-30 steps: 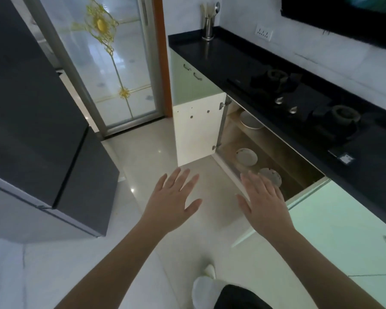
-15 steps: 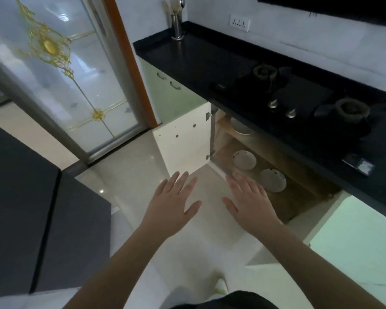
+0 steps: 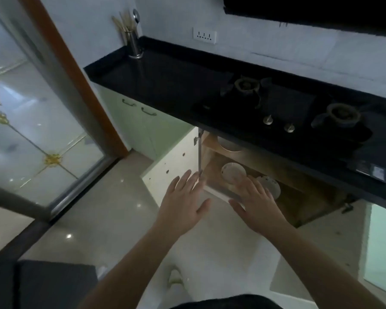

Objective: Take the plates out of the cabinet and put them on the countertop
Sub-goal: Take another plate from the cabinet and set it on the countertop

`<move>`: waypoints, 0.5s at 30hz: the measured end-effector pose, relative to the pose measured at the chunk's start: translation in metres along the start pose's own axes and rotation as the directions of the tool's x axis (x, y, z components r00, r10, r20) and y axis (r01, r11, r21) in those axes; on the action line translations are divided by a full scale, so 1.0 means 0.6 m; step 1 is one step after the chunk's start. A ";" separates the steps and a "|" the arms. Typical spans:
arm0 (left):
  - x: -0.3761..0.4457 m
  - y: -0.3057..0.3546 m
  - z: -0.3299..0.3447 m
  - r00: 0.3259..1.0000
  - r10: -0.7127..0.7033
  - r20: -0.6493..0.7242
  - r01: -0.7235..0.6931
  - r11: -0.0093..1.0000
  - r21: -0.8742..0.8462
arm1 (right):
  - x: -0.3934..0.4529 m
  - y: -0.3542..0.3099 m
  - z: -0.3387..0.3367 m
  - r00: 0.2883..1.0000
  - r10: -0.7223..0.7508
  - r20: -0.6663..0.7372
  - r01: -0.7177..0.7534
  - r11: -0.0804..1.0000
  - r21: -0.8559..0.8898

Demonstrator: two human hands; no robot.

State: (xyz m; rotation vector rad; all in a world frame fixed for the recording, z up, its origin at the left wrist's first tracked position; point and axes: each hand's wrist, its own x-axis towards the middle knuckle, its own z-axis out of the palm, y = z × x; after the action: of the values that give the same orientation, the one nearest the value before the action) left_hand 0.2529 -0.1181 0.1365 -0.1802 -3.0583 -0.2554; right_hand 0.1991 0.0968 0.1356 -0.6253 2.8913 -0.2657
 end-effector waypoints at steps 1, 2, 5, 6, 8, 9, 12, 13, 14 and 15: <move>0.017 -0.018 -0.003 0.999 0.047 -0.012 -0.047 0.999 -0.005 | 0.013 -0.013 0.002 1.000 0.027 -0.002 -0.027 1.000 0.001; 0.033 -0.033 -0.006 0.996 0.088 -0.022 -0.089 0.996 -0.012 | 0.026 -0.025 0.002 0.999 0.054 0.001 -0.054 0.999 0.003; 0.074 -0.071 -0.008 0.980 0.188 -0.068 -0.190 0.981 -0.027 | 0.058 -0.042 0.002 0.992 0.122 -0.021 -0.122 0.992 0.010; 0.087 -0.080 -0.007 0.973 0.220 -0.071 -0.222 0.975 -0.025 | 0.065 -0.044 0.001 0.990 0.140 -0.031 -0.140 0.990 0.018; 0.116 -0.097 -0.007 0.964 0.257 -0.062 -0.259 0.966 -0.020 | 0.077 -0.044 0.000 0.983 0.177 -0.047 -0.176 0.984 0.029; 0.130 -0.102 -0.005 0.963 0.266 -0.049 -0.267 0.963 -0.016 | 0.083 -0.043 0.001 0.981 0.191 -0.044 -0.190 0.981 0.025; 0.171 -0.106 0.006 0.961 0.277 0.007 -0.277 0.961 -0.013 | 0.106 -0.033 0.005 0.974 0.224 -0.027 -0.223 0.975 0.010; 0.181 -0.103 0.010 0.959 0.283 0.027 -0.282 0.959 -0.014 | 0.112 -0.030 0.006 0.973 0.229 -0.029 -0.228 0.973 0.022; 0.190 -0.100 0.017 0.957 0.287 0.038 -0.287 0.958 -0.012 | 0.119 -0.025 0.008 0.972 0.233 -0.044 -0.231 0.972 0.042; 0.200 -0.095 0.026 0.955 0.295 0.045 -0.295 0.956 -0.007 | 0.126 -0.018 0.011 0.969 0.239 -0.056 -0.236 0.970 0.060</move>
State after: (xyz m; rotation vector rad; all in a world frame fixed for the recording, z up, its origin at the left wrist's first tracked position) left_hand 0.1260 -0.1582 0.1211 -0.6442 -3.0192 -0.2350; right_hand 0.1366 0.0543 0.1217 -0.2617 2.9701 -0.3328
